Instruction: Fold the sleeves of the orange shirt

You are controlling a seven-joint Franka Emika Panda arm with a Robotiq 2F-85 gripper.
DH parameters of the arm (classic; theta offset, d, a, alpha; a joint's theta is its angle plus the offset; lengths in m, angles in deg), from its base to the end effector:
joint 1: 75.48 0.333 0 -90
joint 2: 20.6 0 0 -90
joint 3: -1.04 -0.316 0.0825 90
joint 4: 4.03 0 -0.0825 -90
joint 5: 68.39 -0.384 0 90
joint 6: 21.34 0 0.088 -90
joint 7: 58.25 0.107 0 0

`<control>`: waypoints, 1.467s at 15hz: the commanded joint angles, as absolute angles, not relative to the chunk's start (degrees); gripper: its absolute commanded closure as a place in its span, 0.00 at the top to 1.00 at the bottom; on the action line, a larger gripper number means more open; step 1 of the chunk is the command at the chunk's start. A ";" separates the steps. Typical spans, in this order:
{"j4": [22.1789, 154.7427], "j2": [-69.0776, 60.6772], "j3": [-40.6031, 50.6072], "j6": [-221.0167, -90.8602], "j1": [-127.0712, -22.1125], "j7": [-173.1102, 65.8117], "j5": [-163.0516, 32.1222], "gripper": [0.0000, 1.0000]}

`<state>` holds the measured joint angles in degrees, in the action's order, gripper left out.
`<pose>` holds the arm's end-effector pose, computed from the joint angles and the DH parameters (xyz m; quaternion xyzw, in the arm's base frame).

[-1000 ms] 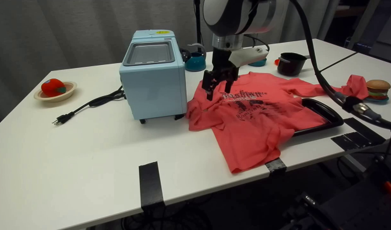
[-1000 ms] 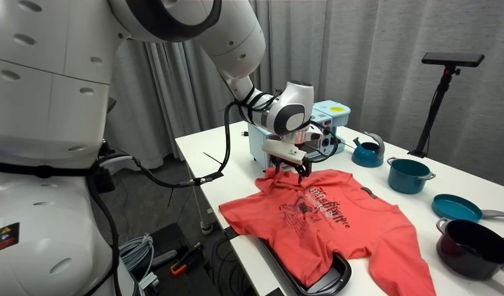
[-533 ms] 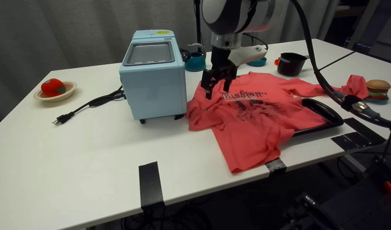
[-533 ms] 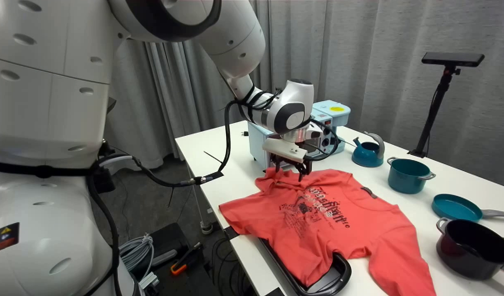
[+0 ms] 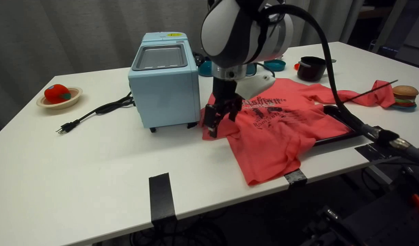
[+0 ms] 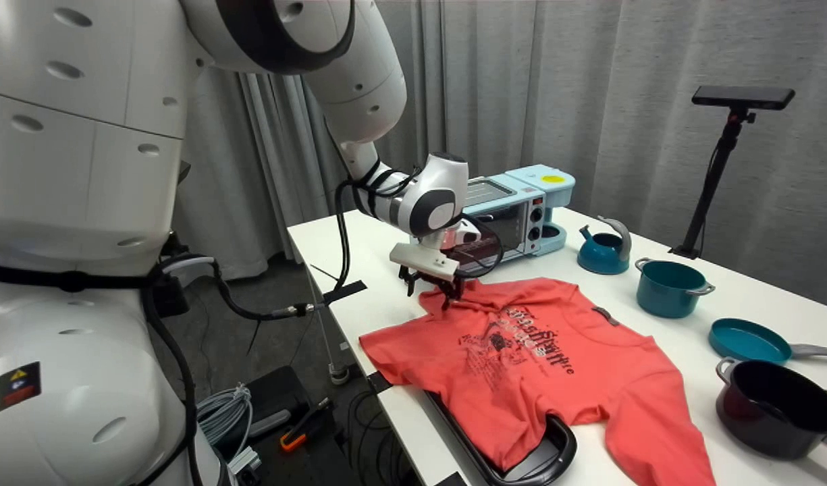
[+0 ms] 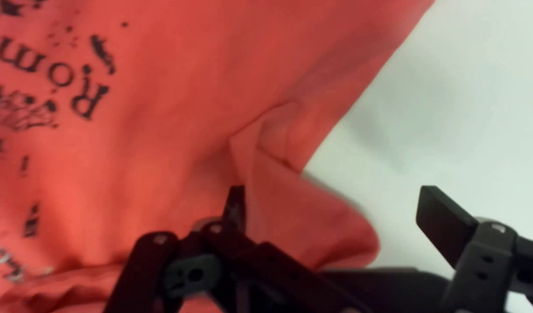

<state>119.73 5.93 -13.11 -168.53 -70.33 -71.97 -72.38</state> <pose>0.5291 0.1867 0.1822 -0.9668 -0.2438 0.0251 0.0720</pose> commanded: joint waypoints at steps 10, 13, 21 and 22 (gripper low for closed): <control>131.34 6.91 -11.41 -187.14 -59.63 -62.81 -66.80 0.23; 133.56 4.46 -7.47 -189.96 -55.87 -58.77 -63.16 0.02; 138.91 -6.80 11.76 -192.03 -43.96 -46.60 -47.18 0.00; 139.16 -8.04 13.99 -191.69 -42.92 -45.00 -45.14 0.00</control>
